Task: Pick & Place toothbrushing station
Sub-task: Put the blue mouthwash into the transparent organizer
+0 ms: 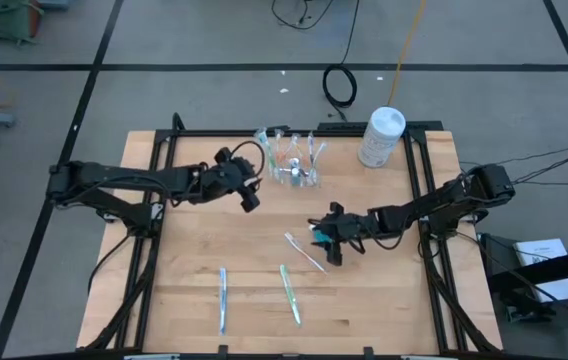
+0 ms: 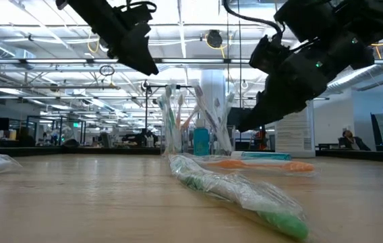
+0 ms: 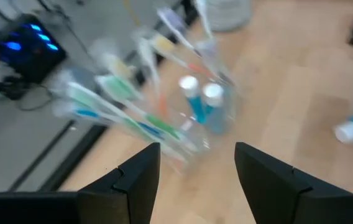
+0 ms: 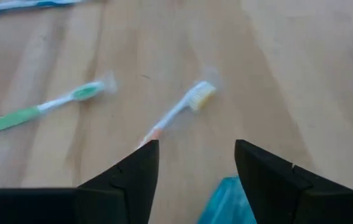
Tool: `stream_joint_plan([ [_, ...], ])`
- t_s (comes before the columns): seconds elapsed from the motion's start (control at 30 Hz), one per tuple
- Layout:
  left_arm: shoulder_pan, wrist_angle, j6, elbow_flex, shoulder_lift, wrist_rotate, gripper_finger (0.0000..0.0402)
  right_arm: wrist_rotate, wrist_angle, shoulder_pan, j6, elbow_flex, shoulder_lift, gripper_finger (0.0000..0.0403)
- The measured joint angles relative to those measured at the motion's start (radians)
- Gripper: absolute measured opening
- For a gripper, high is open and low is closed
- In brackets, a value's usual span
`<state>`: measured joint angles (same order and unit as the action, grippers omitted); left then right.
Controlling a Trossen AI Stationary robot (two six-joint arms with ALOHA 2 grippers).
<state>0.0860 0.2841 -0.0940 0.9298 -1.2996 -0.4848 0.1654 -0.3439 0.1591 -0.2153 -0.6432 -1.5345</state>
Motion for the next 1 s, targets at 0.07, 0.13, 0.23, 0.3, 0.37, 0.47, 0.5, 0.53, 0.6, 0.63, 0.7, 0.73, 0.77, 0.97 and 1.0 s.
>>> stream_joint_plan([
  [0.07,0.0,0.01,-0.001,0.0,-0.008,0.041,0.0214,0.056,0.024,0.0,-0.001,0.0,0.0,0.02],
  [0.13,0.0,0.003,-0.001,-0.001,-0.009,0.065,0.0214,0.072,0.045,-0.005,-0.015,0.0,-0.001,0.02],
  [0.23,0.0,-0.023,0.017,-0.001,-0.007,0.069,0.0214,0.069,0.041,-0.009,-0.042,0.0,-0.006,0.0203],
  [0.3,0.003,-0.047,0.035,-0.001,-0.008,0.065,0.0214,0.07,0.044,-0.019,-0.036,0.0,-0.01,0.0206],
  [0.37,0.008,-0.091,0.065,-0.001,-0.008,0.064,0.0214,0.051,0.056,-0.042,-0.07,-0.015,-0.01,0.0207],
  [0.47,0.022,-0.161,0.129,-0.001,-0.008,0.065,0.0214,-0.041,0.182,-0.081,-0.09,-0.115,-0.01,0.0207],
  [0.5,0.027,-0.189,0.142,-0.001,-0.008,0.067,0.0214,-0.06,0.261,-0.088,-0.075,-0.163,-0.01,0.0206],
  [0.53,0.034,-0.211,0.149,0.001,-0.008,0.067,0.0214,-0.065,0.35,-0.093,-0.06,-0.214,-0.01,0.0204],
  [0.6,0.049,-0.22,0.153,0.02,-0.008,0.067,0.0214,-0.066,0.547,-0.107,-0.042,-0.32,-0.015,0.0202],
  [0.63,0.057,-0.222,0.153,0.031,-0.008,0.067,0.0214,-0.064,0.627,-0.117,-0.047,-0.369,-0.029,0.0202],
  [0.7,0.071,-0.225,0.153,0.049,-0.008,0.067,0.0214,-0.064,0.751,-0.135,-0.109,-0.441,-0.065,0.0201],
  [0.73,0.077,-0.225,0.152,0.056,-0.008,0.067,0.0214,-0.065,0.8,-0.144,-0.14,-0.463,-0.084,0.0201],
  [0.77,0.084,-0.225,0.152,0.061,-0.008,0.067,0.0214,-0.065,0.836,-0.151,-0.156,-0.476,-0.108,0.0201],
  [0.97,0.112,-0.231,0.168,0.062,-0.008,0.068,0.0214,-0.174,0.812,-0.193,-0.193,-0.485,-0.246,0.0201],
  [1.0,0.114,-0.228,0.175,0.062,-0.008,0.068,0.0214,-0.169,0.804,-0.196,-0.19,-0.485,-0.258,0.0201],
])
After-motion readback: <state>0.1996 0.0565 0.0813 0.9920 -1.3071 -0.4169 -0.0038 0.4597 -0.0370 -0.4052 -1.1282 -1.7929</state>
